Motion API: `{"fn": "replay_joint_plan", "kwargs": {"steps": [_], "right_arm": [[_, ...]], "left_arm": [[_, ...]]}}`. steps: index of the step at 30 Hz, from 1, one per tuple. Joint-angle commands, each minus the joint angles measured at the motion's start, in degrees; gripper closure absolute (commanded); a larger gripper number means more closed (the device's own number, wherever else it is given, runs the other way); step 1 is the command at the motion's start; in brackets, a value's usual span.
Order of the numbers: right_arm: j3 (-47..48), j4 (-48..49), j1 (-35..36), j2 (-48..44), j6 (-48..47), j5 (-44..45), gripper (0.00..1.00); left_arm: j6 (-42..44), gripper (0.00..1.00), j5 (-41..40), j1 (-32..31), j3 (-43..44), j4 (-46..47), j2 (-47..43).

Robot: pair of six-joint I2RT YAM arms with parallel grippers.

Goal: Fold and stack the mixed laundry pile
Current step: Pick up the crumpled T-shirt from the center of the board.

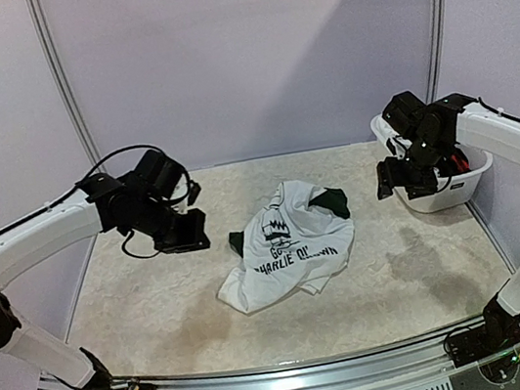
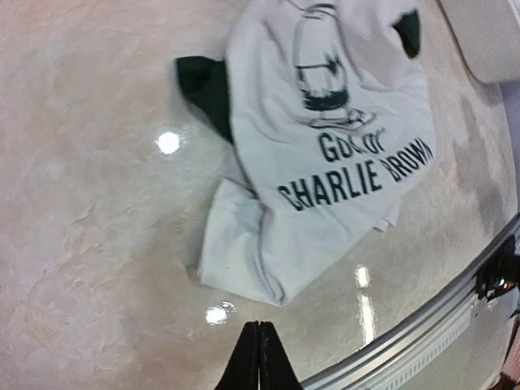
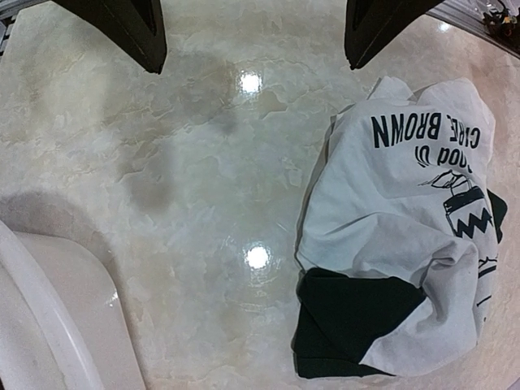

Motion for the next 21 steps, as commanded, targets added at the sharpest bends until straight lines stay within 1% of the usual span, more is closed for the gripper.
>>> {"fn": "replay_joint_plan", "kwargs": {"steps": [1, 4, 6, 8, 9, 11, 12, 14, 15, 17, 21], "right_arm": [[-0.98, 2.39, -0.45, -1.32, 0.86, -3.36, 0.24], [-1.26, 3.31, -0.36, -1.16, 1.52, -4.8, 0.24], [-1.26, 3.7, -0.34, -0.84, 1.75, -5.74, 0.24], [-1.22, 3.98, -0.42, -0.48, 1.8, -6.5, 0.24], [-1.22, 4.12, -0.4, -0.27, 1.8, -6.89, 0.24], [-1.59, 4.95, -0.33, -0.02, 1.67, -7.98, 0.24], [-1.77, 5.44, -0.35, 0.17, 1.59, -8.73, 0.24], [-2.07, 6.55, -0.41, 0.48, 1.29, -9.68, 0.24], [-2.1, 7.0, -0.42, 0.72, 1.08, -10.29, 0.24], [-2.1, 7.89, -0.37, 1.65, 0.56, -11.51, 0.24], [-1.83, 9.62, -0.33, 3.62, -0.5, -13.51, 0.23]], "left_arm": [[-5.48, 1.0, 6.44, 8.35, -5.78, 2.33, -4.43], [-6.81, 1.0, 7.42, 12.28, -8.65, 1.45, -4.04], [-8.17, 0.97, 6.98, 14.15, -9.51, 0.09, -3.4], [-8.89, 0.92, 6.07, 15.15, -9.39, -1.26, -2.77], [-8.72, 0.86, 5.24, 15.24, -8.82, -1.95, -2.57], [-7.2, 0.67, 3.32, 14.56, -7.0, -3.51, -2.49], [-5.25, 0.59, 1.95, 13.92, -5.74, -4.31, -2.48], [-1.27, 0.45, -1.46, 11.23, -2.57, -6.68, -2.32], [1.13, 0.41, -2.86, 9.59, -0.9, -7.15, -1.96], [5.49, 0.37, -5.02, 5.52, 2.5, -7.93, -0.5], [11.98, 0.35, -7.3, -3.32, 9.71, -8.6, 6.09]]}}
